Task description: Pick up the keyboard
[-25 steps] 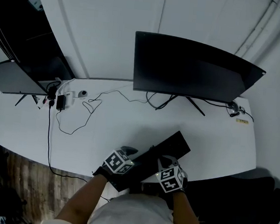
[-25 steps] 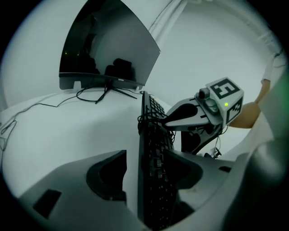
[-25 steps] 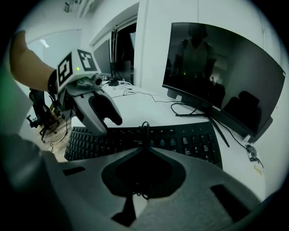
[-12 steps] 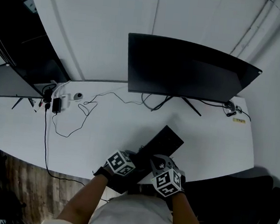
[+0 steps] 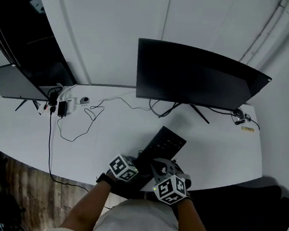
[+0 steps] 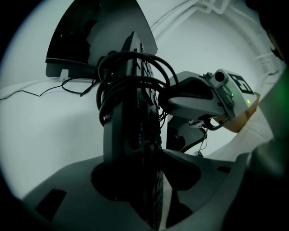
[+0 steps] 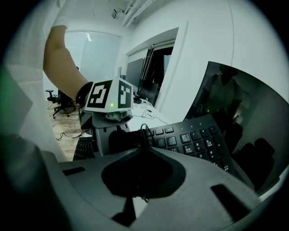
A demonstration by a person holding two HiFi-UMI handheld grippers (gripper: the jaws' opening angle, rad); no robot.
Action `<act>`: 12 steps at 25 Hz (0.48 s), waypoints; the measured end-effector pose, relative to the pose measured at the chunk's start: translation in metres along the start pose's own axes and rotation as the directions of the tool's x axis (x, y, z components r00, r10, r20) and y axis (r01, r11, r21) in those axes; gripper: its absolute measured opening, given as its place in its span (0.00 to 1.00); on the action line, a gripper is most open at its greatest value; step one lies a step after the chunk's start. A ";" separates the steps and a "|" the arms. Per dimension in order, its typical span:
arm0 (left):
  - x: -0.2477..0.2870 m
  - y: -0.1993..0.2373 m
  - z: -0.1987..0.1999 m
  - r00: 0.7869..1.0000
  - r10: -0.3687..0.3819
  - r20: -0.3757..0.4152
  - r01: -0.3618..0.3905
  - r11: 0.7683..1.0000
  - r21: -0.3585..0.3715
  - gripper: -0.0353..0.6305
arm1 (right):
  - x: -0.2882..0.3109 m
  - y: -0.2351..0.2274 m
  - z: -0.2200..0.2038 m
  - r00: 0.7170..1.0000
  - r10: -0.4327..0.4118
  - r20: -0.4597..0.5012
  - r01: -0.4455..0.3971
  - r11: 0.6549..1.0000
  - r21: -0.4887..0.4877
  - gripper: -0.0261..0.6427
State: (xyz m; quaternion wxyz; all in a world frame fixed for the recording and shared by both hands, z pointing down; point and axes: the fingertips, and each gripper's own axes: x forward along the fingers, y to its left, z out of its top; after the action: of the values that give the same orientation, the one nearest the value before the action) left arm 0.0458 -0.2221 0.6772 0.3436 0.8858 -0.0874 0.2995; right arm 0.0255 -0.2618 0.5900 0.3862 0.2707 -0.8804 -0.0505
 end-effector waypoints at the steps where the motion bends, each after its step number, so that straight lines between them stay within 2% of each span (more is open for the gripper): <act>1: -0.002 -0.002 0.001 1.000 -0.016 0.014 0.016 1.000 -0.020 0.34 | 0.000 0.000 0.002 1.000 -0.002 -0.001 0.002 1.000 -0.022 0.06; 4: -0.012 -0.007 0.009 0.996 -0.030 0.083 0.035 0.998 -0.057 0.18 | -0.001 -0.004 0.007 1.000 -0.015 -0.002 0.014 0.997 -0.073 0.06; 8: -0.029 -0.008 0.025 0.991 0.036 0.125 -0.031 0.999 -0.045 0.15 | -0.003 -0.007 0.016 1.000 -0.022 0.008 0.023 0.991 -0.133 0.06; 12: -0.038 -0.010 0.031 0.987 0.070 0.145 -0.063 0.996 -0.057 0.15 | -0.004 -0.007 0.022 0.999 -0.032 0.010 0.034 0.980 -0.195 0.07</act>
State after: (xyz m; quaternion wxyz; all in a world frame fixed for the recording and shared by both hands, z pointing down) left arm 0.0333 -0.2374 0.6313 0.3489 0.8928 -0.1496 0.2426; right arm 0.0154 -0.2680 0.5698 0.4070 0.2458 -0.8678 -0.1441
